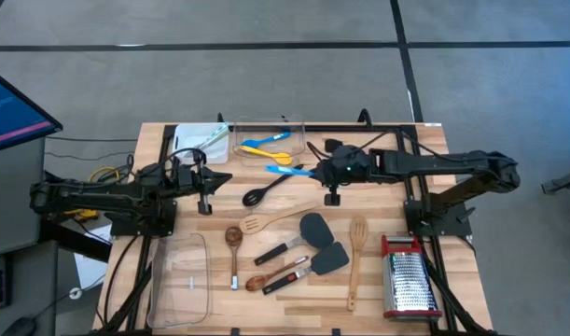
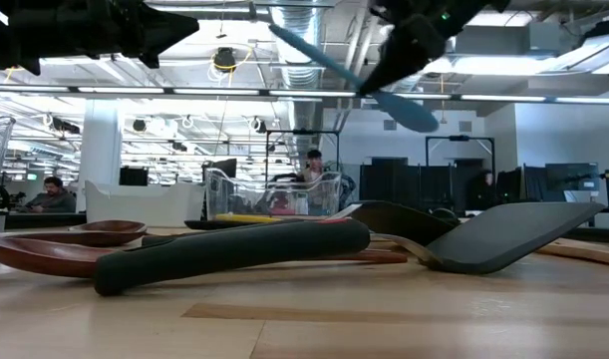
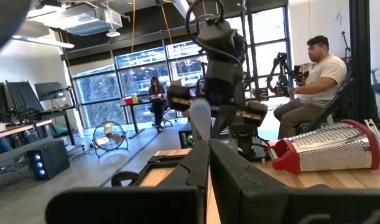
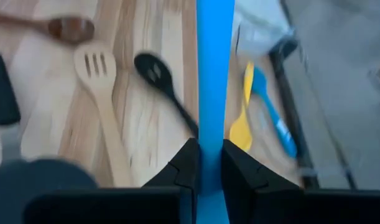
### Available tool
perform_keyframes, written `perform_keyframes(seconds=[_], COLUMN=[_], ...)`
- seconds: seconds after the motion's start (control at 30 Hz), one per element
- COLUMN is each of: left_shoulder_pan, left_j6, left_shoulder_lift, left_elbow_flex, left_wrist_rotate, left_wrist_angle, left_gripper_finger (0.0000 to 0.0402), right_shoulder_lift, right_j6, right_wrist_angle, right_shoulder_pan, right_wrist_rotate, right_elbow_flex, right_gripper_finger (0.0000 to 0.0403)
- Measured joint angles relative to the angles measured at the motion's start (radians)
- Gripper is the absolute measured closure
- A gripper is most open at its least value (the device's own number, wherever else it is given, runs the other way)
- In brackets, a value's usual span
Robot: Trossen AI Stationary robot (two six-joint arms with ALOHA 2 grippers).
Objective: Pick & Place Kitchen Items
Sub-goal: Put the blue serving spoon into the top transparent bin
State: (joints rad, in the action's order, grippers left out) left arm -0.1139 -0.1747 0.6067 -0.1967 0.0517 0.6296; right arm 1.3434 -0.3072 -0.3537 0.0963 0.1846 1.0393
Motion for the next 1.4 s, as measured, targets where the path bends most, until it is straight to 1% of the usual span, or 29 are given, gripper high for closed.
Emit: perform_keyframes(seconds=[0.2, 0.33, 0.4, 0.5, 0.6, 0.7, 0.9, 0.97, 1.03, 1.23, 1.4], left_shoulder_pan=[0.000, 0.000, 0.000, 0.000, 0.000, 0.000, 0.000, 0.000, 0.000, 0.000, 0.000], left_j6=[0.000, 0.000, 0.000, 0.000, 0.000, 0.000, 0.000, 0.000, 0.000, 0.000, 0.000], left_shoulder_lift=[0.000, 0.000, 0.000, 0.000, 0.000, 0.000, 0.000, 0.000, 0.000, 0.000, 0.000], left_elbow_flex=[0.000, 0.000, 0.000, 0.000, 0.000, 0.000, 0.000, 0.000, 0.000, 0.000, 0.000], left_wrist_rotate=[0.000, 0.000, 0.000, 0.000, 0.000, 0.000, 0.000, -0.001, 0.000, -0.002, 0.000], left_wrist_angle=[0.010, 0.019, 0.022, 0.025, 0.028, 0.031, 0.031, 0.032, 0.033, 0.034, 0.035], left_gripper_finger=[0.0398, 0.0398, 0.0398, 0.0398, 0.0398, 0.0398, 0.0398, 0.0398, 0.0398, 0.0398, 0.0398], right_shoulder_lift=[0.021, 0.041, 0.054, 0.081, 0.138, 0.202, 0.351, 0.398, 0.446, 0.585, 0.681], right_j6=[-0.067, -0.095, -0.096, -0.111, -0.101, -0.096, -0.096, -0.096, -0.095, -0.092, -0.085], right_wrist_angle=[0.179, 0.323, 0.368, 0.473, 0.469, 0.458, 0.441, 0.436, 0.415, 0.328, 0.259], right_shoulder_pan=[0.015, 0.042, 0.063, 0.096, 0.132, 0.165, 0.227, 0.249, 0.271, 0.320, 0.352], right_wrist_rotate=[0.000, 0.001, 0.000, -0.025, -0.056, -0.057, -0.066, -0.091, -0.111, -0.113, -0.118], right_elbow_flex=[0.000, 0.003, -0.002, 0.003, 0.028, 0.078, 0.231, 0.297, 0.361, 0.522, 0.614], right_gripper_finger=[0.0368, 0.0368, 0.0368, 0.0368, 0.0368, 0.0368, 0.0368, 0.0368, 0.0368, 0.0368, 0.0368])
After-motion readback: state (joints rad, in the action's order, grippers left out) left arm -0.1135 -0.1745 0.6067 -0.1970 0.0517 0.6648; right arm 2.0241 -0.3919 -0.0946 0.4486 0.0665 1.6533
